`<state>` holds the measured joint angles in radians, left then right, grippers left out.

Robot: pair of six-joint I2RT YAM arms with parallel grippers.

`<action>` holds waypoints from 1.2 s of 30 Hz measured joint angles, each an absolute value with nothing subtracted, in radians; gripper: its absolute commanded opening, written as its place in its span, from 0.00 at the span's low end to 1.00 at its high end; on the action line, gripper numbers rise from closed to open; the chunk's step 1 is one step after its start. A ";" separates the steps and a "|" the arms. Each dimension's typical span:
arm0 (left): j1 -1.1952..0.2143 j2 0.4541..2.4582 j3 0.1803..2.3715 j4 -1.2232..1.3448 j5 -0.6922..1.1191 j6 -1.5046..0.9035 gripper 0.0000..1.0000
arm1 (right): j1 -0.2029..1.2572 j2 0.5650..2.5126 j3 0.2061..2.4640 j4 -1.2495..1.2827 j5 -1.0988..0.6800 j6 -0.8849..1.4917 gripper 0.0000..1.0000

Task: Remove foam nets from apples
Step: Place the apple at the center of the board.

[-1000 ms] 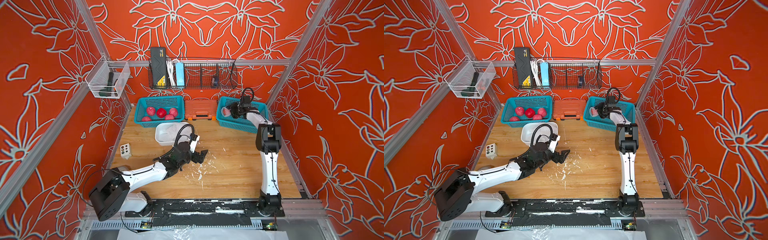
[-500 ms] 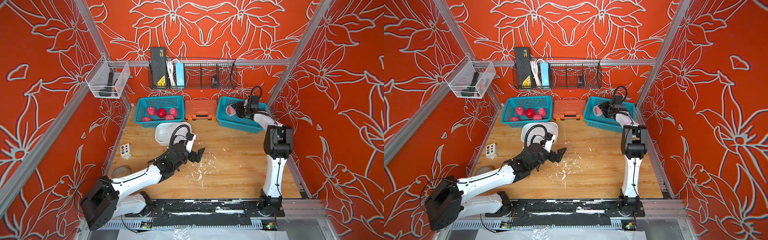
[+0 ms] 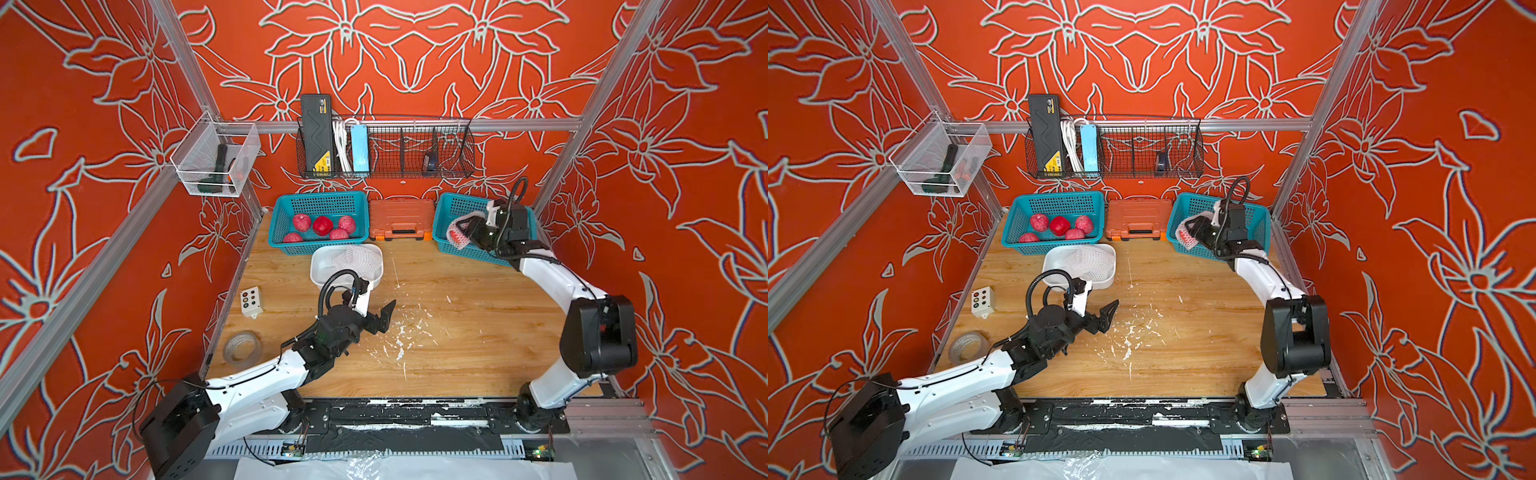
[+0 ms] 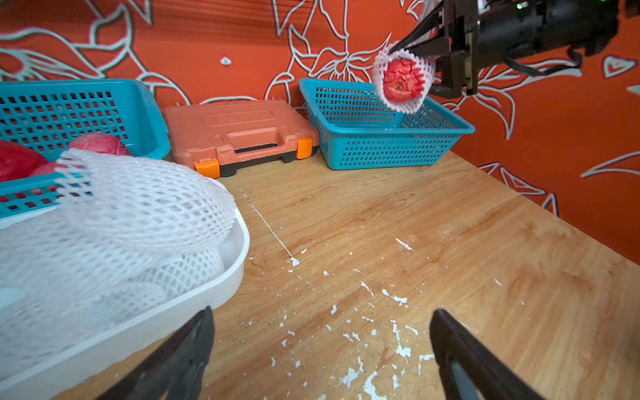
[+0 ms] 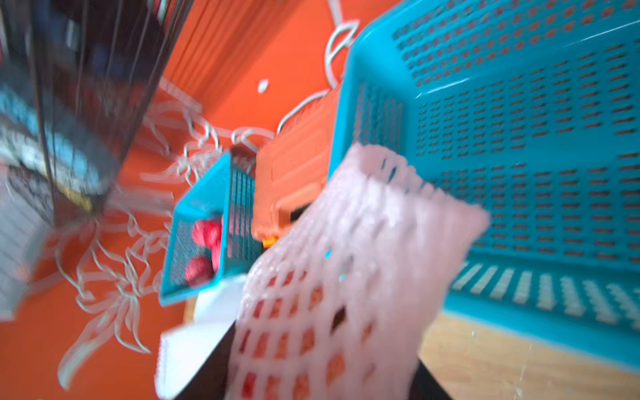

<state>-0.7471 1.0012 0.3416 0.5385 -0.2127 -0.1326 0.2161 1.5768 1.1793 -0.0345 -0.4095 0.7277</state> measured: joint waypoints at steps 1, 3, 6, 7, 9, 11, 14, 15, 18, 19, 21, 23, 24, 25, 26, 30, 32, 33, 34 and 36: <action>-0.744 0.987 0.331 0.543 -0.218 -0.134 0.94 | 0.255 1.538 1.141 -0.032 -0.389 0.694 0.53; -0.734 0.963 0.311 0.563 -0.226 -0.142 0.94 | 0.323 1.467 1.057 0.001 -0.373 0.643 0.51; -0.698 0.945 0.274 0.609 -0.230 -0.168 0.94 | 0.389 1.389 0.906 0.115 -0.358 0.577 0.53; -0.686 0.945 0.261 0.623 -0.234 -0.176 0.94 | 0.406 1.379 0.848 0.172 -0.348 0.552 0.52; -0.664 0.945 0.233 0.648 -0.247 -0.184 0.93 | 0.443 1.383 0.748 0.249 -0.325 0.509 0.51; -0.642 0.947 0.215 0.662 -0.252 -0.191 0.93 | 0.488 1.388 0.669 0.285 -0.281 0.463 0.51; -0.618 0.960 0.210 0.681 -0.254 -0.196 0.93 | 0.600 1.386 0.582 0.349 -0.171 0.364 0.51; -0.614 0.964 0.210 0.688 -0.255 -0.195 0.93 | 0.642 1.386 0.558 0.387 -0.127 0.326 0.51; -0.609 0.976 0.210 0.705 -0.256 -0.191 0.93 | 0.734 1.387 0.515 0.480 -0.033 0.240 0.51; -0.608 0.987 0.211 0.714 -0.256 -0.186 0.93 | 0.754 1.390 0.510 0.509 0.001 0.213 0.51; -0.607 1.016 0.213 0.726 -0.253 -0.181 0.93 | 0.791 1.406 0.509 0.564 0.059 0.168 0.51; -0.607 1.045 0.215 0.727 -0.249 -0.178 0.93 | 0.824 1.434 0.509 0.619 0.113 0.131 0.53; -0.607 1.057 0.216 0.728 -0.245 -0.176 0.93 | 0.844 1.454 0.509 0.649 0.141 0.112 0.54; -0.607 1.066 0.216 0.729 -0.244 -0.175 0.93 | 0.859 1.474 0.507 0.682 0.161 0.097 0.54; -0.607 1.074 0.216 0.732 -0.241 -0.174 0.93 | 0.872 1.501 0.507 0.719 0.178 0.087 0.54; -0.604 1.098 0.217 0.758 -0.238 -0.160 0.93 | 0.899 1.607 0.507 0.817 0.218 0.060 0.54; -0.601 1.105 0.217 0.768 -0.238 -0.155 0.93 | 0.905 1.639 0.507 0.847 0.234 0.051 0.57; -0.600 1.106 0.217 0.771 -0.239 -0.153 0.93 | 0.907 1.653 0.507 0.868 0.241 0.044 0.57; -0.599 1.106 0.217 0.772 -0.238 -0.152 0.94 | 0.910 1.663 0.507 0.885 0.246 0.039 0.58; -0.596 1.106 0.217 0.774 -0.239 -0.149 0.93 | 0.918 1.691 0.507 0.926 0.250 0.031 0.58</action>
